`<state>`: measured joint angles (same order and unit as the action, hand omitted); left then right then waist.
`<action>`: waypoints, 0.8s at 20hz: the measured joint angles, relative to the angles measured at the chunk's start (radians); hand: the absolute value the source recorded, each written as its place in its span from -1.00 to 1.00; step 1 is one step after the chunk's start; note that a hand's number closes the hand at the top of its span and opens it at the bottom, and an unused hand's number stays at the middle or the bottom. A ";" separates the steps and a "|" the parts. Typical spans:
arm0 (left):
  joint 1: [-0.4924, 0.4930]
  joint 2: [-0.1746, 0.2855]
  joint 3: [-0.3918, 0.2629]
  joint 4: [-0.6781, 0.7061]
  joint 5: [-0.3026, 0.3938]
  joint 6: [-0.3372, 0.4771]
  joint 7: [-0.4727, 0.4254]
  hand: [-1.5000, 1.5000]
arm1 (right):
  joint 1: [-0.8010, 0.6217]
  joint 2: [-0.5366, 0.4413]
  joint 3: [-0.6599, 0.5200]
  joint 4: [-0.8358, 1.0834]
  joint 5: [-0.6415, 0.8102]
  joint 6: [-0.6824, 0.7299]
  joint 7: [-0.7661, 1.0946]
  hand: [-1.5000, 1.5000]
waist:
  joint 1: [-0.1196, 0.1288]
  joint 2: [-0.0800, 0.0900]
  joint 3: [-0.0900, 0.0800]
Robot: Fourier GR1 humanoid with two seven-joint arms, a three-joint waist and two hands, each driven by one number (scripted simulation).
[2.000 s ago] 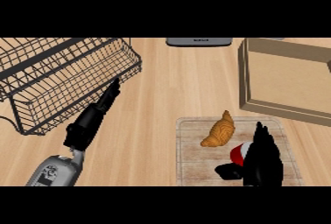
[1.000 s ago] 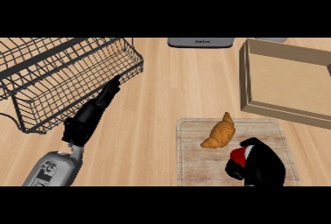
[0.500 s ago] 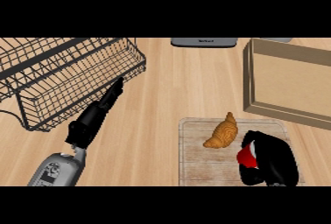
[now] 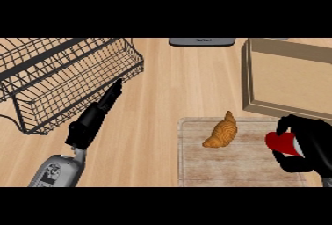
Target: Pick the can from the cutting board and place it in the cardboard box
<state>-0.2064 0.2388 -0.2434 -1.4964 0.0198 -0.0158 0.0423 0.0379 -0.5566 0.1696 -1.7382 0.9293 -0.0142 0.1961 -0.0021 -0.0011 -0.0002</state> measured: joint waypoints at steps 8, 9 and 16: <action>-0.005 -0.014 0.026 0.000 -0.011 -0.011 0.011 0.00 | 0.109 -0.062 -0.152 -0.335 -0.160 0.100 -0.042 1.00 | -0.013 -0.003 0.000; -0.003 -0.017 0.024 -0.005 -0.016 -0.008 0.016 0.00 | 0.123 -0.065 -0.177 -0.387 -0.191 0.117 -0.037 1.00 | -0.015 -0.003 0.000; -0.006 -0.022 0.040 -0.003 -0.025 -0.025 0.010 0.00 | 0.100 -0.045 -0.377 -0.580 -0.381 0.222 0.083 1.00 | -0.011 -0.002 -0.001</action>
<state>-0.2127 0.2170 -0.2030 -1.4990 -0.0056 -0.0404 0.0523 0.1380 -0.6016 -0.2076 -2.3186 0.5486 0.2078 0.2787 -0.0135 -0.0036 -0.0008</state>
